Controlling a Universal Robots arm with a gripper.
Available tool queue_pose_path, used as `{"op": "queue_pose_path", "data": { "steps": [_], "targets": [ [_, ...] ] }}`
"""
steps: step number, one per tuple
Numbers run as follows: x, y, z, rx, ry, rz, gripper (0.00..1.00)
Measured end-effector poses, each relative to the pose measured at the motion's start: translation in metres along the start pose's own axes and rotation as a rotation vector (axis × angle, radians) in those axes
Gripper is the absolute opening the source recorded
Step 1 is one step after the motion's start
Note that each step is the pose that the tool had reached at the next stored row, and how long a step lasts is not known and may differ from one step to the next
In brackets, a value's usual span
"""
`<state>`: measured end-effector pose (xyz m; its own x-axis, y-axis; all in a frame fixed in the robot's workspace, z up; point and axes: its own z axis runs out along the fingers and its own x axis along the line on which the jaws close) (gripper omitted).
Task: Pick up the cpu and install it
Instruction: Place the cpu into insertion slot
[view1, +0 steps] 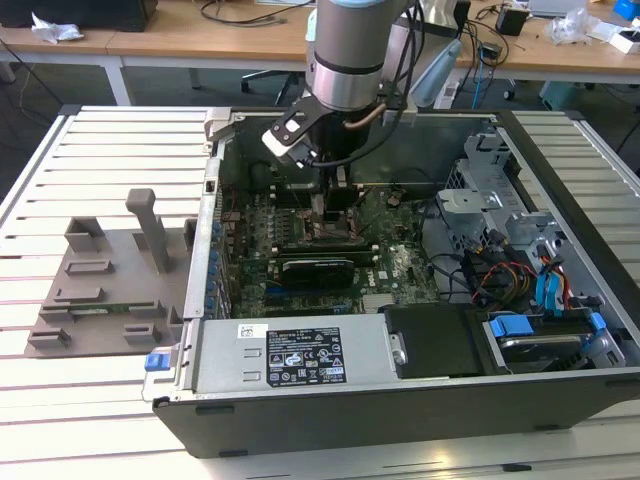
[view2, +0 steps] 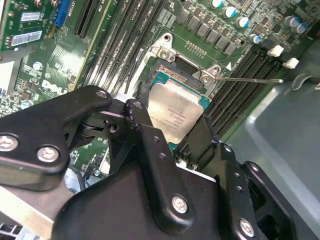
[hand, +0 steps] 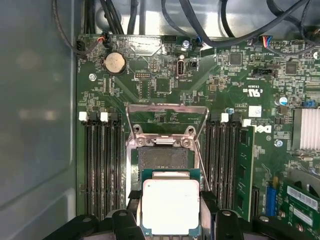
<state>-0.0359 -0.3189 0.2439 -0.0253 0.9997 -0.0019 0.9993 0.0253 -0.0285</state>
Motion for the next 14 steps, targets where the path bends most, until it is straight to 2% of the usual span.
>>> {"op": "queue_pose_path", "data": {
  "steps": [4,5,7,8,12,14],
  "targets": [
    [0.0005,0.0015,0.0102,0.0009,-0.0002,0.0,0.55],
    [0.0026,0.0028,0.0133,0.0011,-0.007,0.0,0.55],
    [0.0073,0.0039,0.016,0.0015,-0.025,0.001,0.55],
    [0.0087,0.0043,0.0173,0.0017,-0.0286,0.001,0.55],
    [0.011,0.0052,0.0249,0.0018,-0.0317,0.001,0.55],
    [0.0111,0.0054,0.0322,0.0023,-0.0317,0.001,0.55]
  ]
}}
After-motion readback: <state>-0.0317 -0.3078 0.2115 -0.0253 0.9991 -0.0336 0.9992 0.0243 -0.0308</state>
